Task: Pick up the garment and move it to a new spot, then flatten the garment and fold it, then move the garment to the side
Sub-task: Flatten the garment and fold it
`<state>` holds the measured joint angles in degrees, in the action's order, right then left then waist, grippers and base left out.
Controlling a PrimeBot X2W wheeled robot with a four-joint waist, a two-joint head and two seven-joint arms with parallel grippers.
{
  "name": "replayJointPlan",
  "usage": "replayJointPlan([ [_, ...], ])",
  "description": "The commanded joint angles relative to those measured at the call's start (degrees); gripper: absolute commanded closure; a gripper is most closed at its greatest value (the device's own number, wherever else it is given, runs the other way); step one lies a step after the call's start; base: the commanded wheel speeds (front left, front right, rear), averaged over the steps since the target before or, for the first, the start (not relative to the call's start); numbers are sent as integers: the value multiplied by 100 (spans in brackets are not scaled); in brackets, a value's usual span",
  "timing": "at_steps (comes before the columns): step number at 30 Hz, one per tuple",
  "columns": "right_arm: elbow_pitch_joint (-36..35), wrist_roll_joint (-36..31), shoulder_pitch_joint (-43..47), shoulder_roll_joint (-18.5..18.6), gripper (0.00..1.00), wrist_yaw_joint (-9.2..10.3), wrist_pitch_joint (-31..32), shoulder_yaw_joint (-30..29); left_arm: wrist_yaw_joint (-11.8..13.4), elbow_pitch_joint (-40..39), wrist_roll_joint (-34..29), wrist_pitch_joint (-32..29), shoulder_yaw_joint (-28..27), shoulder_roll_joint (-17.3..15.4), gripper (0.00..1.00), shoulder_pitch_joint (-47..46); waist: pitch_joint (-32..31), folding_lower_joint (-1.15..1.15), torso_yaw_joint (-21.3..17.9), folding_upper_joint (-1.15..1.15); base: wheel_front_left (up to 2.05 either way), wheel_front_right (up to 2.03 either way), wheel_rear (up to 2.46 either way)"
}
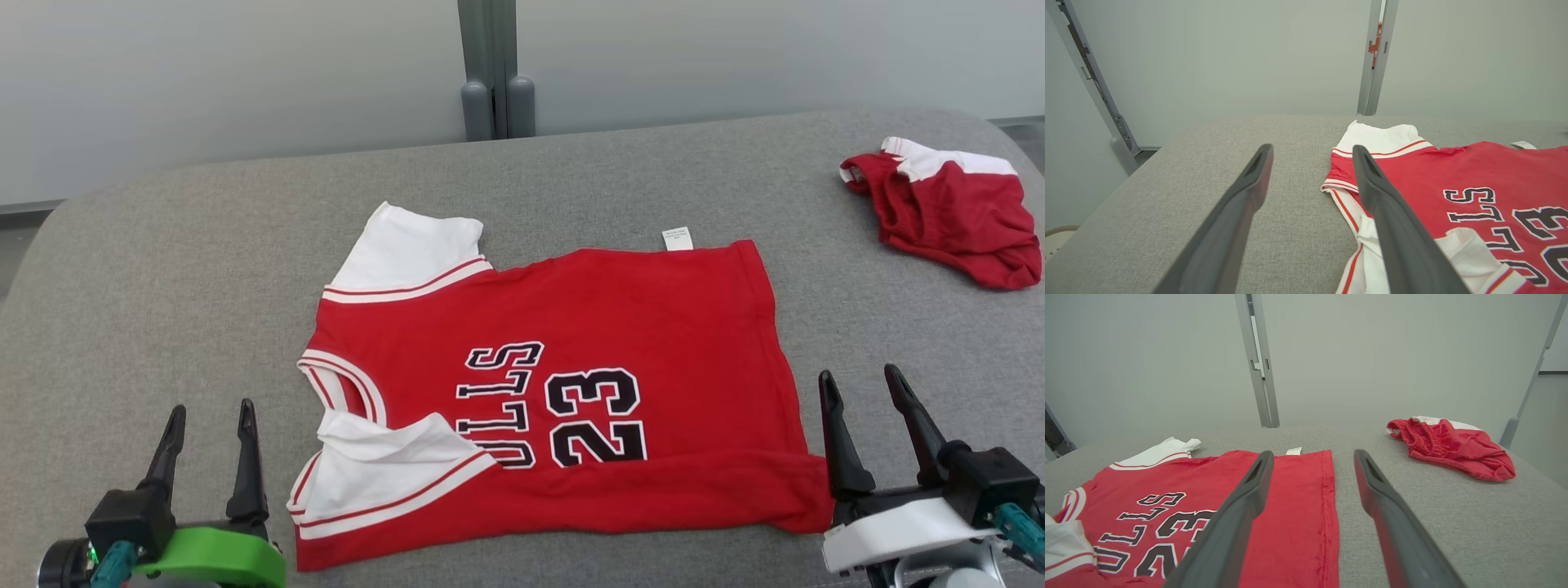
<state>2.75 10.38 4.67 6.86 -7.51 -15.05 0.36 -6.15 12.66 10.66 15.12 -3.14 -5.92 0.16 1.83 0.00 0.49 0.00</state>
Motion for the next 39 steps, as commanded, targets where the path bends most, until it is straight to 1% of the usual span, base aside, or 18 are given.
replayJointPlan([
  [1, -43, 7, -198, 28, 0, 4, -14, 17, -41, 14, -49, -4, 24, -99, 0, -242, 87, 0, 7, 0, 0, 0, 0],
  [3, -29, -1, -386, 96, 0, 4, -14, 74, -65, 56, -92, -4, 88, -238, 0, -507, 189, 0, 8, 0, 0, 0, 0],
  [6, 18, -62, -874, 276, 0, 4, 12, 194, -96, 91, -84, -45, 265, -478, 0, -1160, 467, 0, 14, 0, 0, 0, 0],
  [8, 94, -99, -1301, 409, 0, 4, 159, 275, -119, 85, -104, -101, 404, -712, 0, -1679, 704, 0, -24, 0, 0, 0, 0],
  [11, 279, -172, -1968, 606, 0, 5, 460, 374, -134, 118, 36, -262, 641, -943, 0, -2413, 1006, 0, -114, 0, 0, 0, 0],
  [15, 682, -81, -2845, 791, 0, 5, 1009, 467, -139, 312, 395, -536, 1175, -1315, 0, -3407, 1407, 0, -256, 0, 0, 0, 0],
  [19, 1184, 57, -3539, 932, 0, 5, 1635, 566, -138, 738, 1117, -910, 1886, -1556, 0, -4327, 1771, 0, -374, 0, 0, 0, 0],
  [22, 1537, 191, -3993, 989, 0, 4, 1947, 722, -138, 1144, 1586, -1172, 2457, -1753, 0, -4905, 2086, 0, -469, 0, 0, 0, 0],
  [25, 1907, 353, -4372, 922, 0, 4, 2126, 875, -138, 1502, 2059, -1417, 2941, -1886, 0, -5380, 2392, 0, -593, 0, 0, 0, 0],
  [28, 2319, 558, -4784, 796, 0, 4, 2160, 1032, -138, 1861, 2499, -1661, 3399, -2075, 0, -5771, 2673, 0, -726, 0, 0, 0, 0],
  [32, 2919, 687, -5253, 638, 0, 5, 2164, 1433, -138, 2271, 3074, -1914, 4008, -2329, 0, -6230, 2990, 0, -882, 0, 0, 0, 0],
  [35, 3233, 817, -5526, 528, 0, 5, 2096, 1678, -138, 2553, 3388, -1957, 4264, -2431, 0, -6435, 3119, 0, -985, 0, 0, 0, 0],
  [39, 3653, 986, -5793, 418, 0, 5, 1934, 2003, -138, 2866, 3654, -2077, 4720, -2528, 0, -6622, 3174, 0, -1091, 0, 0, 0, 0],
])
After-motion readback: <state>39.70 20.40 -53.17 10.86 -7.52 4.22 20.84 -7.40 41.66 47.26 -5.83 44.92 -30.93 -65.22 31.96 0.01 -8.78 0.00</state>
